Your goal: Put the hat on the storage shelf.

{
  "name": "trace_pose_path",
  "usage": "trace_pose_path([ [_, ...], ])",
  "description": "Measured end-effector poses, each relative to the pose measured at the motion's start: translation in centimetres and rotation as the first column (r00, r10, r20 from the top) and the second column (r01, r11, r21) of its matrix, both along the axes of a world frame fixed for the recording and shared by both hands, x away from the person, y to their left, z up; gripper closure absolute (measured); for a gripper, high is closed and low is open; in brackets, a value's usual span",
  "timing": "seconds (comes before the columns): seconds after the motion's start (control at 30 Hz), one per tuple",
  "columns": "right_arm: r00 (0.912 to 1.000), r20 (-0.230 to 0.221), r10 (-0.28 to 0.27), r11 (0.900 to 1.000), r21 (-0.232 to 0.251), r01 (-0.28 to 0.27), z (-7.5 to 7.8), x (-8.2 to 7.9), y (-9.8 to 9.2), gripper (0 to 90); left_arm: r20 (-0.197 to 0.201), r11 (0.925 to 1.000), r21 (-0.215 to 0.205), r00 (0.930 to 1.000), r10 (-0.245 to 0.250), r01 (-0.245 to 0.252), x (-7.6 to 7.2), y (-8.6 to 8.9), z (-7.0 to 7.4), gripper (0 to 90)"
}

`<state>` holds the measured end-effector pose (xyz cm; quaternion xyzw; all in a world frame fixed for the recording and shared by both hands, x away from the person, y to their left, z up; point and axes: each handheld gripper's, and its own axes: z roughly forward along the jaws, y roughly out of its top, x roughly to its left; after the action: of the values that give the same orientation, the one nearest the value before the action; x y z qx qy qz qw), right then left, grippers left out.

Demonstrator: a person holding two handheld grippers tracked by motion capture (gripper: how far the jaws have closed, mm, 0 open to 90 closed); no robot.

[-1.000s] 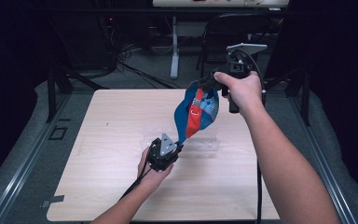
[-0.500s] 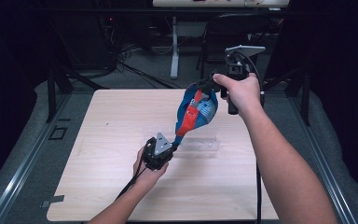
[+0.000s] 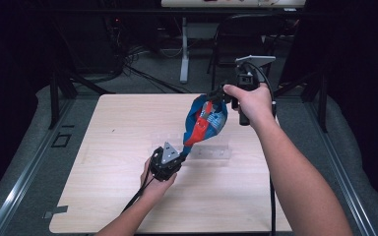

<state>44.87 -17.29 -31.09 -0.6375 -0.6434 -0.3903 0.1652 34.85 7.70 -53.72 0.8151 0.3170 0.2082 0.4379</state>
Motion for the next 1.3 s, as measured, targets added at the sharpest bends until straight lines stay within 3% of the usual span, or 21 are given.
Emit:
trace_pose_path([
  [0.2,0.9998,-0.016,-0.009,1.0,-0.006,0.009,-1.4,0.3,0.0,77.3,-0.022,1.0,-0.003,0.9997,0.003,-0.003,0.0,0.3,-0.7,86.4],
  [0.47,0.9994,-0.035,-0.004,1.0,-0.025,0.004,-3.0,0.6,-0.2,77.2,-0.042,0.9992,-0.039,0.9991,0.01,-0.012,0.0,0.7,-1.0,85.9],
  [0.7,0.9989,-0.044,-0.012,0.999,-0.033,0.01,-3.7,0.7,-0.6,77.2,-0.046,0.9995,-0.028,0.9989,0.012,-0.014,-0.2,0.9,-1.2,73.5],
  [0.93,0.999,-0.04,-0.021,0.999,-0.044,0.02,-4.1,0.7,-0.9,77.2,-0.041,0.9989,-0.047,0.9991,-0.006,0.004,-1.0,2.2,-0.6,58.7],
  [1.3,0.9986,-0.044,-0.029,0.997,-0.067,0.026,-4.3,0.6,-1.3,77.0,-0.075,0.999,-0.044,0.9972,-0.003,0.0,-2.0,5.5,0.3,53.4],
])
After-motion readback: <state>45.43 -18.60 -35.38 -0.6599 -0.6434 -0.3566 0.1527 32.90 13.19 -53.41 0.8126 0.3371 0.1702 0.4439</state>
